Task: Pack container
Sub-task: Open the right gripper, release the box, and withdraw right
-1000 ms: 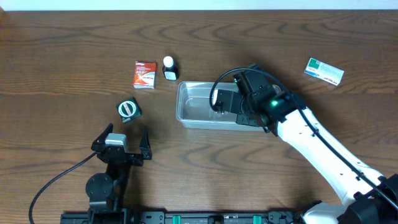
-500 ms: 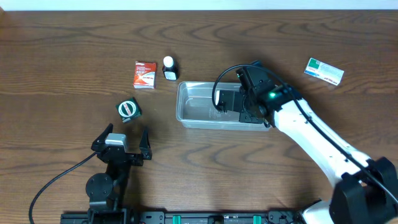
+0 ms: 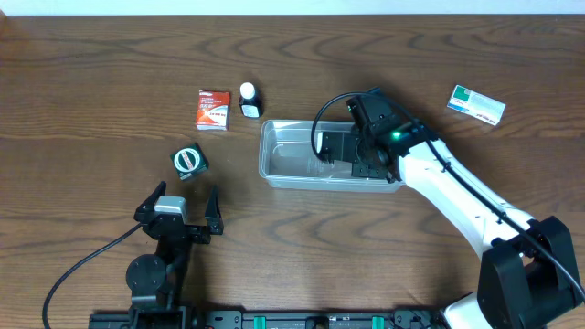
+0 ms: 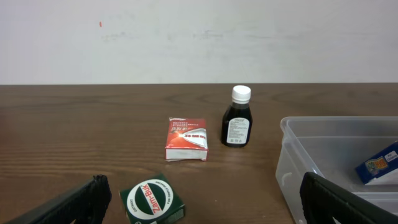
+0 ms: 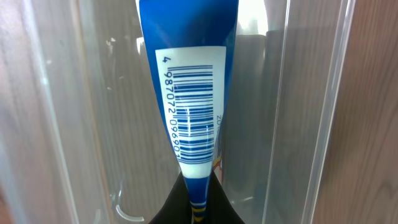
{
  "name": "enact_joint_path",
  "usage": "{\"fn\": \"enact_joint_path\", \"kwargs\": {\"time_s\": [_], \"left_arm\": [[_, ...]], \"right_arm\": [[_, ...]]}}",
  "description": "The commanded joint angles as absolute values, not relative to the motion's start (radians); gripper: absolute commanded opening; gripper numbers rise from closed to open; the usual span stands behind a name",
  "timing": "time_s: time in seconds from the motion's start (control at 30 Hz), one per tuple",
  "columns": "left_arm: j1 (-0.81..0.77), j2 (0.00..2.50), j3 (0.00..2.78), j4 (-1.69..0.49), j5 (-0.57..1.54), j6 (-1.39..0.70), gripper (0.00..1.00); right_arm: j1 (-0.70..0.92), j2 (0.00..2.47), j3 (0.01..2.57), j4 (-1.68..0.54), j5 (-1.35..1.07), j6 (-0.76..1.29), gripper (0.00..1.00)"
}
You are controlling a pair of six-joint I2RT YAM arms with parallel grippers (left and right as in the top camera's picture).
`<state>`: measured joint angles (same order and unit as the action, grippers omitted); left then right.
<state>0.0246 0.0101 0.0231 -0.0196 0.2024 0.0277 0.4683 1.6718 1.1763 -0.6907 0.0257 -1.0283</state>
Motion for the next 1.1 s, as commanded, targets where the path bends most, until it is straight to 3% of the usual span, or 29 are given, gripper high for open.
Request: {"fn": "enact_joint_path", "kwargs": {"time_s": [0.0, 0.57, 0.67, 1.07], "left_arm": [[0.03, 0.004, 0.004, -0.052, 0.208, 0.041, 0.98], [0.03, 0.004, 0.004, -0.052, 0.208, 0.041, 0.98], [0.03, 0.004, 0.004, -0.052, 0.209, 0.041, 0.98], [0.03, 0.004, 0.004, -0.052, 0.208, 0.041, 0.98]], "right_arm": [[0.451, 1.682, 1.174, -0.688, 0.016, -1.042, 0.01], [0.42, 1.685, 1.174, -0.667, -0.012, -1.039, 0.02], [0.412, 1.685, 1.174, -0.653, -0.012, -0.992, 0.26], [0.405, 1.685, 1.174, -0.649, -0.011, -0.974, 0.44]]}}
